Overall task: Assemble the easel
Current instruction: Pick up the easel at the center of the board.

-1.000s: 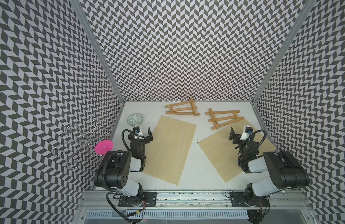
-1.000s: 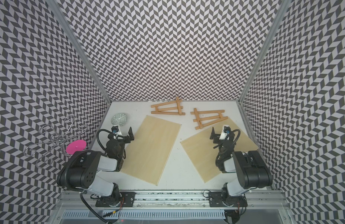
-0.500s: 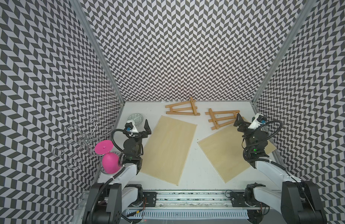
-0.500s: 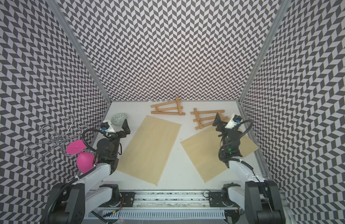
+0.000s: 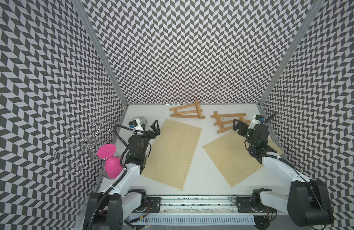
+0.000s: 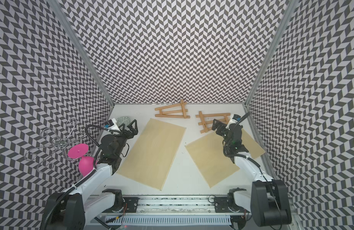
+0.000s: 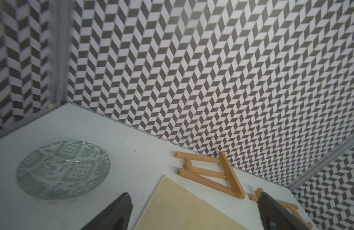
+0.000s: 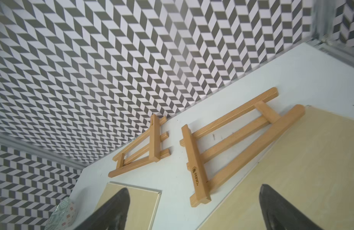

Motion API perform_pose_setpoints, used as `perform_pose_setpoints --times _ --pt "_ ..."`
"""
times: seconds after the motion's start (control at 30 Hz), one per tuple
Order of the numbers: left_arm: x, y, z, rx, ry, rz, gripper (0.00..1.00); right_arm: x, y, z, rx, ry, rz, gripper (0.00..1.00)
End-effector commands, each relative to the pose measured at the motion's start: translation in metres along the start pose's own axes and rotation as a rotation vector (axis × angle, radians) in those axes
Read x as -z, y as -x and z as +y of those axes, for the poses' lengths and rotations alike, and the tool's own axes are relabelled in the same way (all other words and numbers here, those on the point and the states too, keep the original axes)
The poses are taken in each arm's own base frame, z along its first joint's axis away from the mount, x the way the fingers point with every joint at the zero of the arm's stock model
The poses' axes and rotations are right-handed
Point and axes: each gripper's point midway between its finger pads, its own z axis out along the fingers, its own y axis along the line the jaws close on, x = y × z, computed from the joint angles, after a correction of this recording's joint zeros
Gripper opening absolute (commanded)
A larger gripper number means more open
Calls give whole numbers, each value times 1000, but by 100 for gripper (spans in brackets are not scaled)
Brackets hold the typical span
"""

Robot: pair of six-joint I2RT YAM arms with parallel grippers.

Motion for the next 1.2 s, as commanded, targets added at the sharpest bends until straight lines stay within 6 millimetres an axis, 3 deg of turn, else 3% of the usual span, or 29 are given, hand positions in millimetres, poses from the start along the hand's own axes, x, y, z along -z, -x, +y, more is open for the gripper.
perform_pose_setpoints --times 0.0,0.1,0.27,0.47,0.77,0.9,1.17 --pt "-6 -33 -24 -27 -27 135 100 -9 -22 6 -6 -61 113 99" --pt "-13 -51 -47 -72 -45 197 100 -21 -27 -7 -50 -188 139 99" --pt "-19 -88 -104 -146 -208 280 100 -49 -33 -34 -142 -319 138 95" --pt "-29 -127 -147 -221 -318 371 100 -91 -42 -65 -190 -403 206 88" --pt "-43 -157 -175 -276 -407 425 100 -139 -51 -97 -182 -491 241 74" --pt "-48 -164 -181 -300 -426 443 100 -146 -56 -103 -177 -517 251 68" --pt "-54 -173 -183 -309 -414 468 100 -149 -67 -116 -177 -558 261 66"
